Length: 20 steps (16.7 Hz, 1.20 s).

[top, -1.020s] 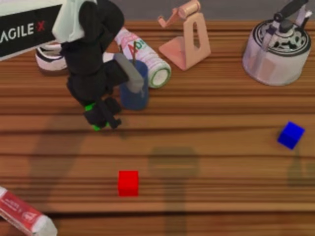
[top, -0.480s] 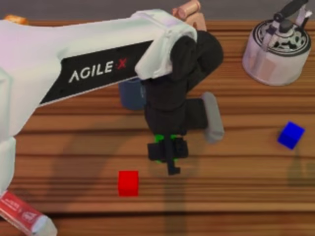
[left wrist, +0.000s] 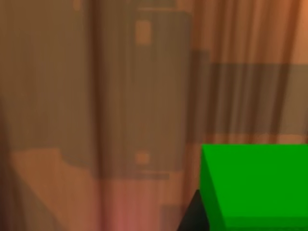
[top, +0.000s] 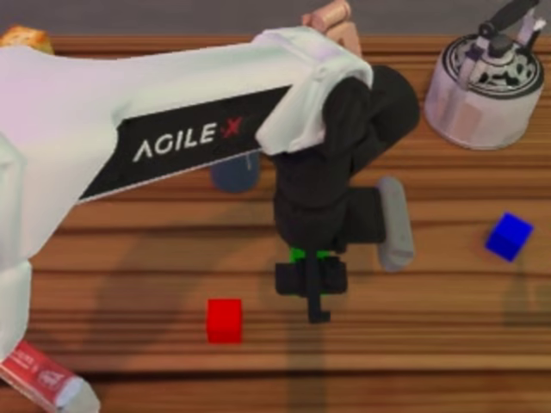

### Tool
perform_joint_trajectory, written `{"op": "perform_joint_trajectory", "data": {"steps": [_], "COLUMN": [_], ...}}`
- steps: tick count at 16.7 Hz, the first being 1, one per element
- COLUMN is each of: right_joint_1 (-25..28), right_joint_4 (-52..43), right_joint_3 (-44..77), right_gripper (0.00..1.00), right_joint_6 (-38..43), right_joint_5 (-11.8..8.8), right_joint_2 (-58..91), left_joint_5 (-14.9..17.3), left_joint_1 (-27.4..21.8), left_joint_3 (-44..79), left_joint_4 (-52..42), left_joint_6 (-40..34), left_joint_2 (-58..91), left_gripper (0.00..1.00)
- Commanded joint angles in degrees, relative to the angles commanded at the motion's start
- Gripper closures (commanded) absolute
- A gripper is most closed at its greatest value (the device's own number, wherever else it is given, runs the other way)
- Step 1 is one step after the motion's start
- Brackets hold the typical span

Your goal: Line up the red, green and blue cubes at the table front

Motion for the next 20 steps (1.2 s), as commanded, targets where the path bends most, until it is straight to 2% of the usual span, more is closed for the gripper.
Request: {"op": "perform_joint_trajectory", "data": {"steps": [7,12,20], "right_joint_1": [0.0,0.0,0.0], "right_joint_4": [0.0,0.0,0.0], "right_joint_3": [0.0,0.0,0.0], "right_gripper": [0.0,0.0,0.0], "right_joint_6": [0.0,0.0,0.0], "right_joint_5": [0.0,0.0,0.0], "right_joint_2": [0.0,0.0,0.0], "left_joint_5": [0.1,0.0,0.0], "left_joint_1": [-0.2,-0.3,-0.3], "left_joint_3": [-8.2,-9.1,-9.1], "left_joint_4": [12.4,13.6,13.6], "left_joint_6": [-0.1,0.0,0.0], "left_joint_2": [3.7,4.2,4.2], "left_gripper": [1.0,1.0,0.4]}}
